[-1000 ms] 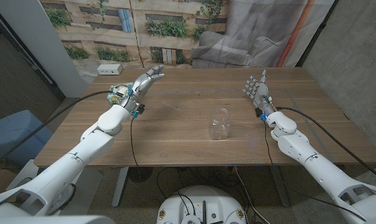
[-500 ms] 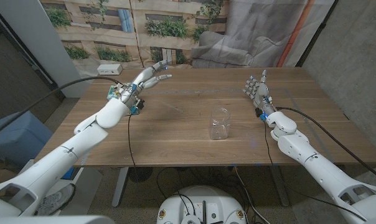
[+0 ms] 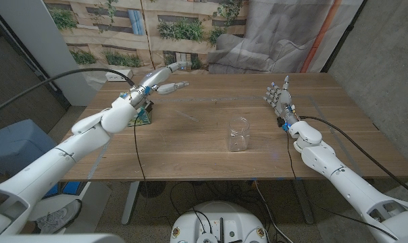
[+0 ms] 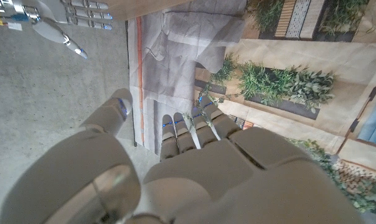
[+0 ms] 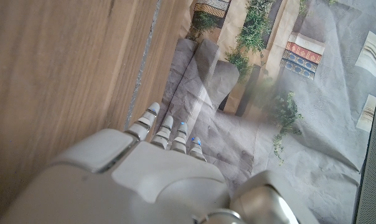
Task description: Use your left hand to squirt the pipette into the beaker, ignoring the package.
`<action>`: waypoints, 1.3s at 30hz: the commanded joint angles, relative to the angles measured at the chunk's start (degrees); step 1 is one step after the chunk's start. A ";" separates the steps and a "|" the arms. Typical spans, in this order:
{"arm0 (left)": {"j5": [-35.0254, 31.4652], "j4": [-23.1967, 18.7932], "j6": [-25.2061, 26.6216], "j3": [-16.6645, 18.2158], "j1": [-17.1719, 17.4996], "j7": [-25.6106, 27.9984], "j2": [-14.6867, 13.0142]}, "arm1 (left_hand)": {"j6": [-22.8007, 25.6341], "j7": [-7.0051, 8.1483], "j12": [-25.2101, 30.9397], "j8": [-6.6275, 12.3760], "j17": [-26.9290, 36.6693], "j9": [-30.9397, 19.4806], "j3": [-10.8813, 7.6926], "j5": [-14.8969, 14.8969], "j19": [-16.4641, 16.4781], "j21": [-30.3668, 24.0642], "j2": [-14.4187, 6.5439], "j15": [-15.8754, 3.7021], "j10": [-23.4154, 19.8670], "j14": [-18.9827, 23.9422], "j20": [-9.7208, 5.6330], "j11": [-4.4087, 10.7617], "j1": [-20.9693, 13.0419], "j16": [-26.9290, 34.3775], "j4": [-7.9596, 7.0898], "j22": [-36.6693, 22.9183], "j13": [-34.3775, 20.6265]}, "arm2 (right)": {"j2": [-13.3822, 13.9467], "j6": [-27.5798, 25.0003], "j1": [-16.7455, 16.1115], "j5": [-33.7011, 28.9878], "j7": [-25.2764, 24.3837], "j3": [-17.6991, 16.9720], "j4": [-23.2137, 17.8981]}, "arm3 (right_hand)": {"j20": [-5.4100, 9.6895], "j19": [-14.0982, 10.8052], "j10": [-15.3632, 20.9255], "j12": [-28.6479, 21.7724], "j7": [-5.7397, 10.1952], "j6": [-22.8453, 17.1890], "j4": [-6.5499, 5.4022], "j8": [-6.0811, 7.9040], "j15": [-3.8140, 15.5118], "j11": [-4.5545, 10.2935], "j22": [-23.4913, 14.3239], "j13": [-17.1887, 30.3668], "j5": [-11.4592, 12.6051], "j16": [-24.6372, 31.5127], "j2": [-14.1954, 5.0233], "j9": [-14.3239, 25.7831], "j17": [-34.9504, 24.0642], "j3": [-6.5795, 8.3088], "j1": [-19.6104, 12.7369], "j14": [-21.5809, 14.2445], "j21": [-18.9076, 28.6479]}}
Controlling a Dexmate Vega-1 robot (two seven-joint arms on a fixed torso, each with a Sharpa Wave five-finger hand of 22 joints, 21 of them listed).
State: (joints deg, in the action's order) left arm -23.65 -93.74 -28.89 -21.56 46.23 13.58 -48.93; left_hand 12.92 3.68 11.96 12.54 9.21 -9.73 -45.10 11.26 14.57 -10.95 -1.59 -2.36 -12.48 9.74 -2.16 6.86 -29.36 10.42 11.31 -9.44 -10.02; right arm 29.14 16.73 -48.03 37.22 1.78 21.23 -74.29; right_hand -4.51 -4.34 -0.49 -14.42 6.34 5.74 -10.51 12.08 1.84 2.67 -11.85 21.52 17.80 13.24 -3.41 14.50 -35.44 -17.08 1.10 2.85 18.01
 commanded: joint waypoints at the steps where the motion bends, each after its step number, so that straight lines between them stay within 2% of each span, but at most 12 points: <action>1: -12.66 3.12 -4.17 -3.94 -6.83 3.51 -2.14 | 0.63 1.26 0.38 0.09 0.23 -0.35 0.04 0.20 0.77 -0.07 0.36 -3.10 -1.26 1.09 -0.14 0.20 -1.64 0.10 0.14 -0.11 -0.25 | 0.01 0.01 -0.01 0.00 0.03 0.00 0.04 | -0.42 -0.21 -0.40 -0.26 0.41 -0.06 0.06 0.33 4.84 0.26 -0.13 0.00 0.29 0.25 -3.32 0.15 -0.26 -0.42 -0.02 0.36 -0.18; 2: -13.32 3.59 -4.97 -4.41 -7.55 3.66 -2.23 | 0.83 1.39 0.40 0.14 0.23 -0.36 0.10 0.19 0.78 -0.04 0.55 -3.18 -1.42 1.12 -0.13 0.43 -1.87 0.06 0.14 -0.11 -0.26 | 0.01 0.01 -0.01 0.00 0.03 0.00 0.04 | -0.51 -0.16 -1.27 0.10 0.57 -0.02 0.06 0.32 4.76 -0.05 -0.13 -0.03 0.29 0.26 -3.32 0.15 -0.26 -0.42 -0.02 0.36 -0.21; 4: -14.83 3.71 -5.34 -5.00 -8.41 3.87 -2.46 | 1.72 1.77 0.49 0.36 0.23 -0.37 0.38 0.13 1.09 -0.06 1.29 -3.29 -2.16 1.45 -0.14 0.79 -2.68 0.04 0.15 -0.12 -0.29 | 0.01 0.01 -0.01 0.01 0.03 0.00 0.04 | -0.46 -0.19 0.64 -0.68 0.43 -0.08 0.06 0.35 4.74 0.10 -0.14 -0.03 0.29 0.25 -3.33 0.14 -0.26 -0.42 -0.02 0.41 -0.22; 7: -16.67 3.59 -5.35 -5.73 -9.39 3.91 -2.71 | 2.72 2.42 0.54 0.52 0.24 -0.39 0.93 0.03 1.24 0.05 2.67 -3.67 -3.26 2.30 -0.18 1.16 -4.13 0.08 0.12 -0.14 -0.34 | 0.02 0.00 -0.02 0.01 0.02 -0.01 0.01 | -0.44 -0.18 -0.74 -0.13 0.53 -0.01 0.06 0.31 4.71 -0.25 -0.14 -0.10 0.30 0.23 -3.33 0.14 -0.25 -0.41 -0.02 0.43 -0.24; 12: -19.76 4.14 -6.04 -7.46 -11.77 3.34 -3.12 | 4.54 3.00 0.68 0.90 0.27 -0.42 1.91 -0.11 1.87 0.00 4.61 -4.14 -5.04 3.42 -0.46 1.90 -6.00 0.11 0.00 -0.18 -0.39 | 0.02 -0.01 -0.02 0.00 0.01 0.00 0.00 | -0.36 -0.24 0.15 -0.61 0.52 -0.10 0.05 0.34 4.75 0.52 -0.14 -0.06 0.30 0.20 -3.36 0.14 -0.25 -0.40 -0.02 0.49 -0.28; 15: -22.62 4.70 -6.38 -8.69 -13.39 3.63 -3.37 | 5.65 3.48 0.70 1.14 0.29 -0.45 2.47 -0.18 2.05 0.01 5.48 -4.22 -5.85 3.99 -0.59 2.08 -6.89 0.16 -0.10 -0.20 -0.42 | 0.02 -0.02 -0.02 0.00 0.01 0.00 -0.01 | -0.43 -0.26 -0.52 -0.36 0.53 -0.07 0.05 0.32 4.70 -0.11 -0.14 -0.08 0.30 0.22 -3.37 0.14 -0.25 -0.39 -0.02 0.43 -0.29; 19: -26.35 5.42 -6.03 -10.38 -15.35 4.04 -3.50 | 6.48 3.79 0.64 1.32 0.31 -0.47 2.92 -0.22 2.08 0.05 6.12 -4.29 -6.28 4.20 -0.42 2.63 -7.54 0.10 -0.15 -0.22 -0.44 | 0.02 -0.03 -0.02 0.00 0.00 -0.01 -0.02 | -0.43 -0.26 -0.22 -0.48 0.50 -0.02 0.05 0.30 4.75 0.30 -0.14 -0.10 0.30 0.20 -3.39 0.13 -0.25 -0.39 -0.02 0.50 -0.30; 21: -27.61 5.65 -5.07 -11.05 -15.96 3.97 -3.42 | 7.24 4.49 0.64 1.47 0.33 -0.49 3.62 -0.34 2.16 0.05 7.27 -4.73 -6.98 4.29 -0.27 3.27 -8.13 0.02 -0.16 -0.24 -0.47 | 0.02 -0.03 -0.02 0.01 0.00 -0.01 -0.02 | -0.49 -0.30 -0.29 -0.47 0.44 -0.06 0.05 0.31 4.85 0.26 -0.15 -0.11 0.30 0.24 -3.38 0.13 -0.25 -0.39 -0.02 0.39 -0.29; 24: -27.64 6.22 -4.08 -12.24 -17.19 1.64 -3.17 | 7.92 5.12 0.62 1.62 0.34 -0.52 4.37 -0.44 2.22 0.08 8.44 -4.88 -7.75 4.21 -0.26 3.93 -8.79 -0.08 -0.21 -0.26 -0.49 | 0.02 -0.04 -0.03 0.01 -0.01 -0.01 -0.04 | -0.44 -0.29 -0.48 -0.38 0.56 -0.03 0.05 0.30 4.78 0.18 -0.15 -0.14 0.30 0.19 -3.37 0.13 -0.25 -0.39 -0.02 0.52 -0.31; 34: -28.18 5.99 -1.67 -15.52 -20.14 -5.63 -2.68 | 7.90 5.11 0.16 1.36 0.38 -0.56 5.69 -0.51 0.98 0.47 9.74 -4.28 -7.95 3.33 0.38 3.73 -9.89 -0.34 -0.51 -0.30 -0.55 | 0.04 -0.04 -0.05 0.01 -0.02 -0.01 -0.07 | -0.43 -0.27 -0.65 -0.30 0.49 -0.10 0.06 0.34 4.80 0.51 -0.15 -0.24 0.29 0.24 -3.31 0.13 -0.24 -0.42 -0.01 0.46 -0.36; 35: -28.20 5.87 -1.47 -15.78 -20.35 -6.36 -2.65 | 7.93 5.08 0.19 1.35 0.39 -0.56 5.78 -0.51 0.90 0.48 9.78 -4.22 -8.10 3.35 0.43 3.81 -9.97 -0.32 -0.53 -0.30 -0.55 | 0.04 -0.05 -0.05 0.01 -0.02 -0.01 -0.07 | -0.49 -0.23 -0.12 -0.53 0.45 0.02 0.05 0.29 4.86 -0.57 -0.16 -0.23 0.28 0.25 -3.31 0.12 -0.24 -0.43 -0.01 0.43 -0.39; 39: -26.90 8.12 -4.41 -17.54 -22.62 -8.67 -1.94 | 8.19 5.17 -0.17 1.28 0.42 -0.56 6.42 -0.48 0.16 0.58 9.97 -3.11 -7.81 2.77 0.92 3.77 -10.55 -0.42 -0.67 -0.32 -0.59 | 0.02 -0.05 -0.01 0.00 -0.01 0.00 -0.03 | -0.40 -0.22 -0.89 -0.22 0.51 -0.08 0.05 0.34 4.64 -0.03 -0.16 -0.26 0.28 0.23 -3.33 0.12 -0.23 -0.42 -0.01 0.49 -0.41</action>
State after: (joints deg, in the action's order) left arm -50.45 -87.82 -32.05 -34.99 28.22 11.07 -51.84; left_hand 20.30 8.82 12.25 13.79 9.48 -10.02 -39.19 10.80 15.42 -10.49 7.89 -2.41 -20.25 13.23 -1.37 10.55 -39.41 10.14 10.68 -9.47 -10.30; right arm 29.18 16.73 -48.08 37.21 1.78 21.22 -74.28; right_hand -4.50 -4.34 -0.70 -14.43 6.34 5.74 -10.51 12.08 1.85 2.45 -11.85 21.24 17.80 13.24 -3.41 14.49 -35.43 -17.08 1.10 2.85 17.78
